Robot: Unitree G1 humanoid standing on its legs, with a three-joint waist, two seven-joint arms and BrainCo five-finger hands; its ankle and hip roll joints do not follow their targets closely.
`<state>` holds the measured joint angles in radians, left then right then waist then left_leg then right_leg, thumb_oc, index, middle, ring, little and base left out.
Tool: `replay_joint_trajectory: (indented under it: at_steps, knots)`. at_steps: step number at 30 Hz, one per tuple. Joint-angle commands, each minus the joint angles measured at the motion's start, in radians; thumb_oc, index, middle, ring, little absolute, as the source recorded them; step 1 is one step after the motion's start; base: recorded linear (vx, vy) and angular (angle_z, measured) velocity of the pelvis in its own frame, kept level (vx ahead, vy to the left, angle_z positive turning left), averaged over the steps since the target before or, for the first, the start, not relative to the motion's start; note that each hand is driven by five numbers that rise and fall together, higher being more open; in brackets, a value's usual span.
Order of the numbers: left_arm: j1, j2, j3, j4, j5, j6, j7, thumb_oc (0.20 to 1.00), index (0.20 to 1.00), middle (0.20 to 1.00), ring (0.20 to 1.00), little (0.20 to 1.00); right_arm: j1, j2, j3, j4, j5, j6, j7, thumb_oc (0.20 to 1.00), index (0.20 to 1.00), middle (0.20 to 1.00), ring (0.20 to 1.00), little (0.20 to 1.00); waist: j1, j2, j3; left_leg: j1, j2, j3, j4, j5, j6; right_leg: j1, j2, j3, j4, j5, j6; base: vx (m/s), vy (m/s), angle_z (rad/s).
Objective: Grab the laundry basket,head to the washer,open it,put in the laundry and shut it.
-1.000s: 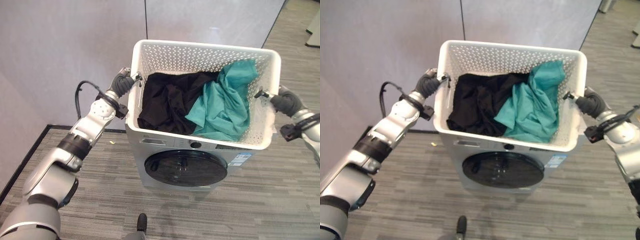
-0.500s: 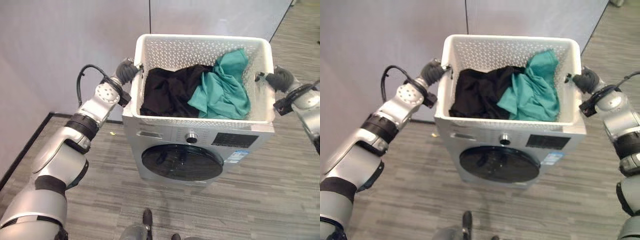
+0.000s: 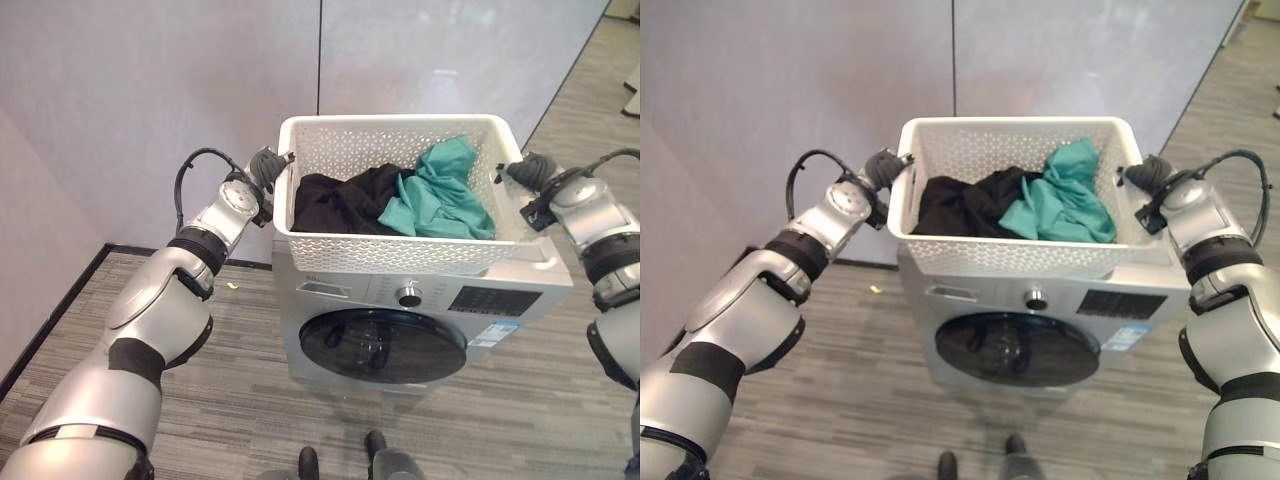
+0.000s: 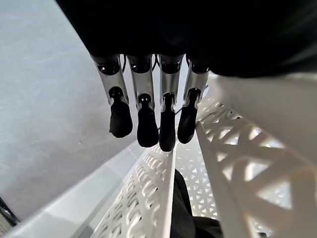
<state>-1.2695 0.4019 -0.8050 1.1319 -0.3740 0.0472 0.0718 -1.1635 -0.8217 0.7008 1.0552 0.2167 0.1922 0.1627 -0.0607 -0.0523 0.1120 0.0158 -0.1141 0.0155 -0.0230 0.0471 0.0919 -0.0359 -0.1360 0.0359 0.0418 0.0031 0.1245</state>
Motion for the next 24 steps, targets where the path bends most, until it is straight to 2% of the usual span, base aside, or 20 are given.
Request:
replay_joint_trajectory:
  at_steps: [1,5,11,16,17,18,19,20,21,24]
  knots:
    - [-0.096,-0.027,0.047,0.063,0.001,-0.057,0.048,0.2,0.2,0.2,0.2,0.2,-0.084,-0.037,0.102,0.085,-0.08,-0.045,-0.038,0.2,0.2,0.2,0.2,0.2,-0.007,0.061,-0.007,0.047,0.135,-0.019,-0.003,-0.068,-0.113,0.034,0.02,-0.022,0.009,0.02,0.027,0.09,-0.181,0.26]
    - [-0.166,-0.052,0.022,0.103,-0.005,-0.067,0.055,0.2,0.2,0.2,0.2,0.2,-0.195,-0.016,0.146,0.226,-0.084,-0.061,-0.058,0.2,0.2,0.2,0.2,0.2,-0.016,0.064,-0.009,0.033,0.161,-0.039,-0.05,-0.028,-0.142,0.035,0.048,-0.045,-0.018,0.006,0.008,0.01,-0.121,0.14]
    - [-0.191,-0.092,0.016,0.112,-0.038,-0.067,0.048,0.2,0.2,0.2,0.2,0.2,-0.215,-0.03,0.158,0.333,-0.095,-0.048,-0.049,0.2,0.2,0.2,0.2,0.2,-0.03,0.07,-0.014,0.021,0.177,-0.045,-0.064,-0.017,-0.154,0.033,0.061,-0.065,-0.034,0.006,0.0,0.02,-0.044,0.13]
    - [-0.217,-0.108,0.009,0.155,-0.007,-0.061,0.052,0.2,0.2,0.2,0.2,0.2,-0.212,0.015,0.15,0.369,-0.102,-0.052,-0.046,0.2,0.2,0.2,0.2,0.2,-0.027,0.074,-0.01,0.025,0.182,-0.042,-0.064,-0.017,-0.156,0.039,0.07,-0.052,-0.057,0.012,-0.005,0.02,-0.028,-0.03]
    - [-0.226,-0.107,0.017,0.187,0.001,-0.055,0.051,0.291,0.291,0.291,0.291,0.291,-0.228,0.053,0.153,0.373,-0.104,-0.056,-0.048,0.2,0.2,0.2,0.2,0.2,-0.027,0.075,-0.005,0.021,0.186,-0.037,-0.064,-0.014,-0.159,0.037,0.073,-0.049,-0.066,0.014,-0.008,0.0,0.0,0.0]
    - [-0.227,-0.107,0.017,0.187,0.001,-0.055,0.051,0.451,0.451,0.451,0.451,0.451,-0.229,0.053,0.154,0.373,-0.104,-0.057,-0.048,0.297,0.297,0.297,0.297,0.297,-0.027,0.076,-0.005,0.021,0.186,-0.037,-0.064,-0.014,-0.159,0.037,0.073,-0.049,-0.066,0.014,-0.008,0.0,0.0,0.0]
    - [-0.227,-0.107,0.017,0.187,0.001,-0.055,0.051,0.511,0.511,0.511,0.511,0.511,-0.229,0.053,0.154,0.374,-0.104,-0.057,-0.048,0.507,0.507,0.507,0.507,0.507,-0.027,0.076,-0.005,0.021,0.186,-0.037,-0.064,-0.014,-0.159,0.037,0.073,-0.049,-0.066,0.014,-0.008,0.0,0.0,0.0]
    - [-0.22,-0.103,0.02,0.203,0.004,-0.051,0.039,1.0,1.0,1.0,1.0,1.0,-0.23,0.062,0.153,0.377,-0.108,-0.059,-0.048,0.762,0.762,0.762,0.762,0.762,-0.027,0.077,-0.006,0.019,0.187,-0.035,-0.064,-0.013,-0.161,0.037,0.073,-0.05,-0.072,0.016,-0.008,0.0,0.0,0.0]
    - [-0.221,-0.105,0.027,0.209,-0.008,-0.044,0.035,1.0,1.0,1.0,1.0,1.0,-0.246,0.072,0.165,0.404,-0.124,-0.053,-0.042,1.0,1.0,1.0,1.0,1.0,-0.028,0.079,-0.005,0.015,0.187,-0.034,-0.064,-0.012,-0.163,0.039,0.073,-0.05,-0.082,0.018,-0.009,0.0,0.0,0.0]
    - [-0.216,-0.098,0.017,0.225,0.015,-0.038,0.025,1.0,1.0,1.0,1.0,1.0,-0.27,0.067,0.168,0.437,-0.152,-0.047,-0.048,1.0,1.0,1.0,1.0,1.0,-0.028,0.084,-0.011,0.017,0.186,-0.031,-0.064,-0.015,-0.164,0.05,0.073,-0.053,-0.094,0.022,-0.008,0.0,0.0,0.0]
